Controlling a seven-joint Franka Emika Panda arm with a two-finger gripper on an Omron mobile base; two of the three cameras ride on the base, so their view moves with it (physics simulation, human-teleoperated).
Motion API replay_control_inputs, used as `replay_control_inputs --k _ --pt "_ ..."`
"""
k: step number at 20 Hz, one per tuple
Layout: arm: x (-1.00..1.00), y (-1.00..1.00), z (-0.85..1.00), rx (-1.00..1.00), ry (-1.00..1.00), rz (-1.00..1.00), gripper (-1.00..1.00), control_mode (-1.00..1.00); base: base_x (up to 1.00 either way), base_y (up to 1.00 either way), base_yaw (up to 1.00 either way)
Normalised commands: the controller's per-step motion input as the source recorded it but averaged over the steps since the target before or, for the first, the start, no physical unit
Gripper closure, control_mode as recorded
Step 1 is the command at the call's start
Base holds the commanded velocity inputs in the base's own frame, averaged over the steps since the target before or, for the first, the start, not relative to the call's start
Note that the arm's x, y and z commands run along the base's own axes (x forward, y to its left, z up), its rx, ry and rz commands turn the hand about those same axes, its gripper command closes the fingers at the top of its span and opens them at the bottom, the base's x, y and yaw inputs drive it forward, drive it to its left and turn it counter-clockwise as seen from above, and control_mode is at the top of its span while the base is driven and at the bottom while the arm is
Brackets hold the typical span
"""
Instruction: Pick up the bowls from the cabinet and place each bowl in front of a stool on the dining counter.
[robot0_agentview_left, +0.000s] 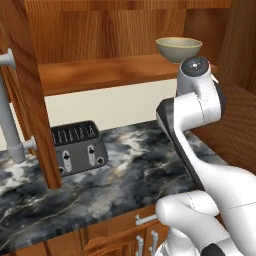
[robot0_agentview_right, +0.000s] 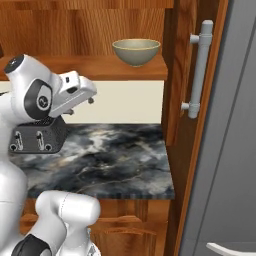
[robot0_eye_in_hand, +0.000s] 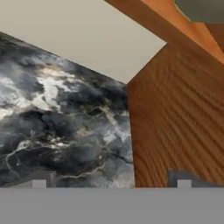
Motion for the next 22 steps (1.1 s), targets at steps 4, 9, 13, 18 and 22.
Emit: replay_control_inputs --k 4,9,13,18,22 --pt "0.17 0.03 0.78 -0.22 -0.16 0.14 -1.00 -1.00 0.00 0.00 0.00" --pt "0.00 0.00 0.83 -0.31 -0.10 0.06 -1.00 -1.00 0.00 0.00 0.00" --pt "0.41 0.13 0.26 -0.30 0.11 0.01 -1.00 -1.00 0.00 0.00 0.00" --pt "0.63 0.02 0.18 -0.32 -0.02 0.00 -1.00 -1.00 0.00 0.00 0.00" --pt "0.46 0.00 0.26 -0.26 0.04 -0.01 -1.00 -1.00 0.00 0.00 0.00"
